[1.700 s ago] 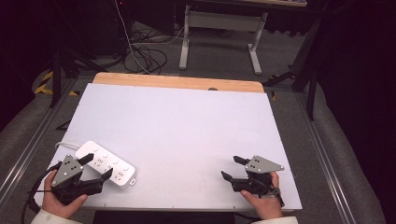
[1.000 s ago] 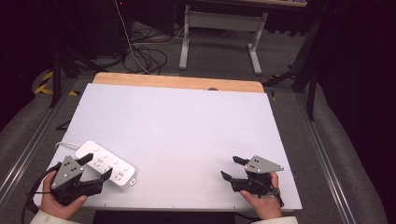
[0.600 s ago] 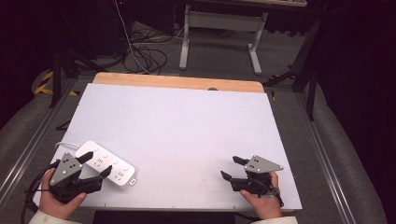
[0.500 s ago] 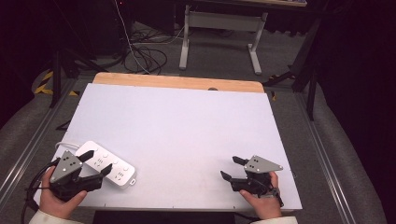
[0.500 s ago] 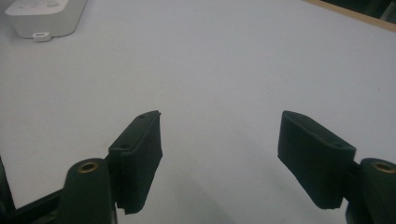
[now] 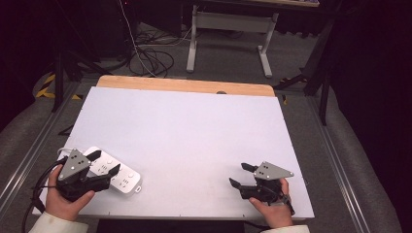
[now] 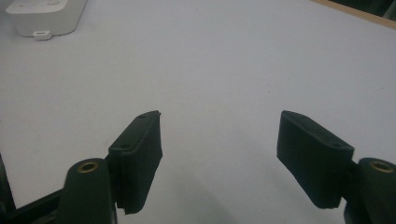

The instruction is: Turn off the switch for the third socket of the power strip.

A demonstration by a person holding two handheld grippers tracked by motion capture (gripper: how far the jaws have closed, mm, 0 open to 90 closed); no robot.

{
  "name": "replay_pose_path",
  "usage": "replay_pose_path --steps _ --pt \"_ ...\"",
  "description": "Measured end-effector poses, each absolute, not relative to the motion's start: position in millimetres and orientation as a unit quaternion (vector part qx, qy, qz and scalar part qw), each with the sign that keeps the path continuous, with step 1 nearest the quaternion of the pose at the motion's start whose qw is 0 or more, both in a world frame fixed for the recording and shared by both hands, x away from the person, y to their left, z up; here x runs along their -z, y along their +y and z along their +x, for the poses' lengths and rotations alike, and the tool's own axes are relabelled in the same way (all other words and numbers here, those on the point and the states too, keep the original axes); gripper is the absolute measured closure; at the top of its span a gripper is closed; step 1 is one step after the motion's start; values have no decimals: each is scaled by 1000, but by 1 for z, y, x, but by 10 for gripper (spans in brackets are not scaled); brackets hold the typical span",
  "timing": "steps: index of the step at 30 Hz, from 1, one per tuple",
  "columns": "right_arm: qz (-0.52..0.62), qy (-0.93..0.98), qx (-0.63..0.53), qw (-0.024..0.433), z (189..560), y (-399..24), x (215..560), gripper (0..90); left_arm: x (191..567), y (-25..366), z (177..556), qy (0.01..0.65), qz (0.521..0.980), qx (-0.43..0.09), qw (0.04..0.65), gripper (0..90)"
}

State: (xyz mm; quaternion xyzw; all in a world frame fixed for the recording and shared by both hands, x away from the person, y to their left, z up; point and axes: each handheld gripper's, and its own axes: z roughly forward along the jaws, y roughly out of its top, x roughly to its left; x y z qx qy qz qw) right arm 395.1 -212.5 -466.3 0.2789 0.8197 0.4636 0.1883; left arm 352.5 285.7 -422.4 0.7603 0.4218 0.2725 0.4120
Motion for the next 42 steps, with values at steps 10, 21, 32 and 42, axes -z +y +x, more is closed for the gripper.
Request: replay_pose_path --steps 10,21,32,42 --pt "279 820 -462 188 395 -212 467 311 420 277 367 421 765 -263 409 249" --pt "278 821 -462 186 396 -212 467 312 421 272 381 424 772 -253 400 260" --pt "275 827 -456 179 397 -211 469 312 421 278 390 423 786 -208 399 586" --pt "273 829 -454 177 398 -211 469 313 417 280 395 439 798 -177 373 898"
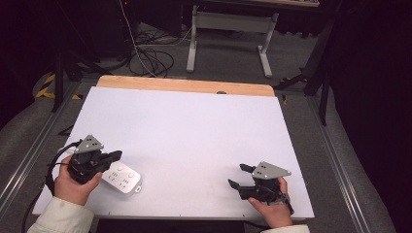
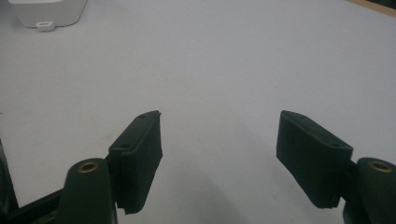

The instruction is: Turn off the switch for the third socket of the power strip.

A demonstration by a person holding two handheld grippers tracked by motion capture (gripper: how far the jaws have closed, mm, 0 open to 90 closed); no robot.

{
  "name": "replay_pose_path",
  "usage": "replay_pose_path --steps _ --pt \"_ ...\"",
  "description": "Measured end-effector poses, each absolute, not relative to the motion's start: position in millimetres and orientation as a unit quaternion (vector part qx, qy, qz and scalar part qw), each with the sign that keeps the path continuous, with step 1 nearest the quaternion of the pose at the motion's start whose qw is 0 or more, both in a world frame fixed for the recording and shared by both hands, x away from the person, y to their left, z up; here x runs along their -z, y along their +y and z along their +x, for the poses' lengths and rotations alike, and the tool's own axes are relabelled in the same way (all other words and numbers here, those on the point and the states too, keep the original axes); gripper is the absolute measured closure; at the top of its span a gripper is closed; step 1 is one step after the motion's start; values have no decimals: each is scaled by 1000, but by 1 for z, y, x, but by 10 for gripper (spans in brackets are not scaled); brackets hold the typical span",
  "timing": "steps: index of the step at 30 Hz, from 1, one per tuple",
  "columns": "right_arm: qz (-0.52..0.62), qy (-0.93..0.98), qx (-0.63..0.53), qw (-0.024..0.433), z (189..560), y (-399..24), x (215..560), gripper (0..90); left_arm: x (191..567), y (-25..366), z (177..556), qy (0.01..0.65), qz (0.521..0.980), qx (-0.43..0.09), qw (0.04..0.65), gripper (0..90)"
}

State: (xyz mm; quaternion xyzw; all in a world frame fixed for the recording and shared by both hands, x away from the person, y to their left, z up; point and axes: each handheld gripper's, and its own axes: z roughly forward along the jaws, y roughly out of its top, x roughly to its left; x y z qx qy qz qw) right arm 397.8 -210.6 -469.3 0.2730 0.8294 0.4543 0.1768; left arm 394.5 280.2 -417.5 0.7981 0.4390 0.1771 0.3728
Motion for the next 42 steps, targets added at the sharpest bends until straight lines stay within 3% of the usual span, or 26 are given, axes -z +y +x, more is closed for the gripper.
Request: replay_pose_path --steps 16,42 --pt "267 830 -456 176 397 -210 469 317 418 270 398 425 832 -184 304 898" --pt "265 827 -462 179 396 -212 467 338 429 263 413 452 855 -125 222 898"
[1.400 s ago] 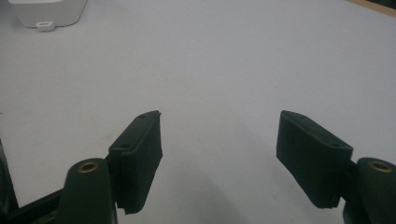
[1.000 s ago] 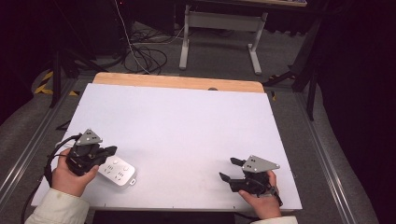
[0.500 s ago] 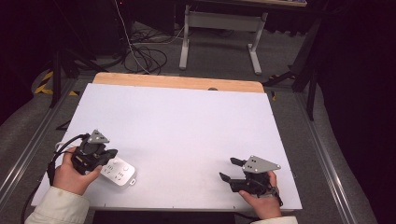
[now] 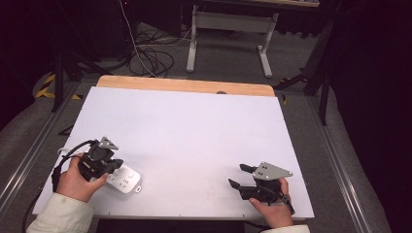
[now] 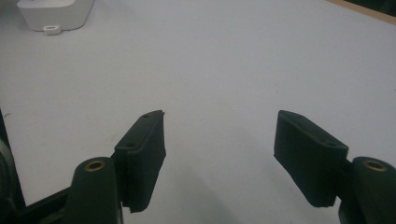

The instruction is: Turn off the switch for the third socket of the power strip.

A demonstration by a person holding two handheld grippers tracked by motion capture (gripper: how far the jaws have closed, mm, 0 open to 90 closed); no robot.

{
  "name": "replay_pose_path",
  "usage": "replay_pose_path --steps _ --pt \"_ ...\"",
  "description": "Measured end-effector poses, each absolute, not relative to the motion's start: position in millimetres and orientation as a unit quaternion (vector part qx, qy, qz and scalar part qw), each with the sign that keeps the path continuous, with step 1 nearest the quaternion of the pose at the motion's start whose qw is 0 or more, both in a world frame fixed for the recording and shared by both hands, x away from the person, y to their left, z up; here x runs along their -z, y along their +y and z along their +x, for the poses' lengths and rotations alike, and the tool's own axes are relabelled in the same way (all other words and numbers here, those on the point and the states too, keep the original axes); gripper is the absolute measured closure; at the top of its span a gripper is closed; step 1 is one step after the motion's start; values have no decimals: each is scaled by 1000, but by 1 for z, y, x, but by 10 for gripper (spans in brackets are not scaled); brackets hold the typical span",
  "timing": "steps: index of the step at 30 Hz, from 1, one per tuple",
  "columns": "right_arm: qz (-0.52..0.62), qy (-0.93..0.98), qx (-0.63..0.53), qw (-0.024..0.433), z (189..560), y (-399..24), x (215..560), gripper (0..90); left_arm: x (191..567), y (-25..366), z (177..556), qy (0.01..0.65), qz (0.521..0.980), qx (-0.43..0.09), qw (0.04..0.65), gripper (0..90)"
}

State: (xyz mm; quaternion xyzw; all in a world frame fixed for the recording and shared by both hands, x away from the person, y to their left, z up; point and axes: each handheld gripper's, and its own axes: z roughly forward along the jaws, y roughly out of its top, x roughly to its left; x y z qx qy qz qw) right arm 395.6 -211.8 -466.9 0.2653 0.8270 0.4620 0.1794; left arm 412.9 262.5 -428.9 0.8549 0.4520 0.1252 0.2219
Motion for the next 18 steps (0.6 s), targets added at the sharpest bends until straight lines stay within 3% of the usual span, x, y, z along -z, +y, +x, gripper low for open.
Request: replay_pose_path --steps 18 --pt "266 827 -462 178 396 -212 467 347 434 261 417 455 858 -117 208 896"
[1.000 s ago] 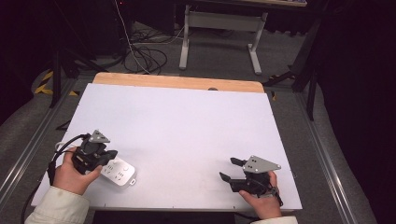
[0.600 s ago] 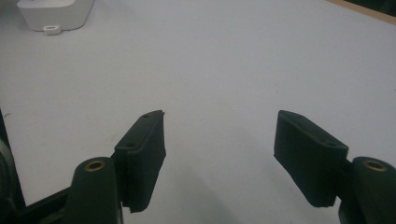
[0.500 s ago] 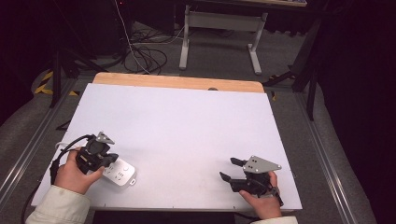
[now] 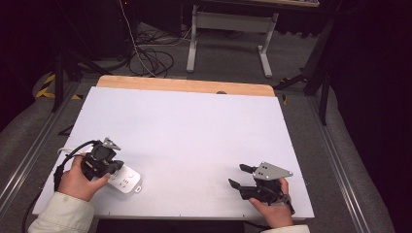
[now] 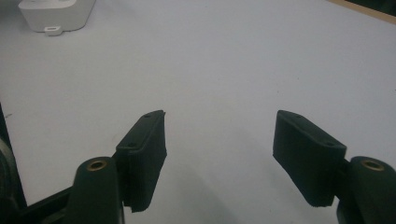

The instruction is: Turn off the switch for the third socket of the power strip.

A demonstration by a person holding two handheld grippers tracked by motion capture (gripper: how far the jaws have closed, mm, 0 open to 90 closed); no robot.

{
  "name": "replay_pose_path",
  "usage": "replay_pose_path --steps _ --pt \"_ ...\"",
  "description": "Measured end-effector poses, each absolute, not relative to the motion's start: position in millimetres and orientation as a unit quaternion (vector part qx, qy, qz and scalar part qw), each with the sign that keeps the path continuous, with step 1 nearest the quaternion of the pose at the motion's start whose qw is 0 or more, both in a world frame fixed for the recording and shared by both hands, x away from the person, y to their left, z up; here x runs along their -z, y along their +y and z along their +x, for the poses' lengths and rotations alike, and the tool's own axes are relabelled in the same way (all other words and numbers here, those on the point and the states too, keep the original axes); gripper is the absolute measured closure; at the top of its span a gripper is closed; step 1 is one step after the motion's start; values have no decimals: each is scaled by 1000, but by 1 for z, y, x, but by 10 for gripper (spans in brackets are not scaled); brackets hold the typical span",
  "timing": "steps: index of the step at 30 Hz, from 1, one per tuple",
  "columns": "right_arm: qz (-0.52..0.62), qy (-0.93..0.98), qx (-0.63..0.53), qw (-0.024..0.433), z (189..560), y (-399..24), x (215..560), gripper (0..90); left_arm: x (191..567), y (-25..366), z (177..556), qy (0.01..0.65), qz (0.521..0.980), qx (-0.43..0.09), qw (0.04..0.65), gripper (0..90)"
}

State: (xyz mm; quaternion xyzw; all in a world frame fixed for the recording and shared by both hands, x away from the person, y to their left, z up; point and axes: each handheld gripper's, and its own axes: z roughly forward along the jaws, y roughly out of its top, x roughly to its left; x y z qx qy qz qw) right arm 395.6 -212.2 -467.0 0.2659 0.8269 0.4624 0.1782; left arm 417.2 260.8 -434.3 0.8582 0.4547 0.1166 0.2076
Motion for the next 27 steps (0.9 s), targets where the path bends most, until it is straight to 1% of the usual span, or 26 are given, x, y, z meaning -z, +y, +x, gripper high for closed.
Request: replay_pose_path --steps 19,27 --pt "266 827 -463 175 396 -212 467 357 438 262 417 456 857 -116 209 897" --pt "267 827 -462 174 396 -213 467 362 438 258 414 455 856 -132 204 897"
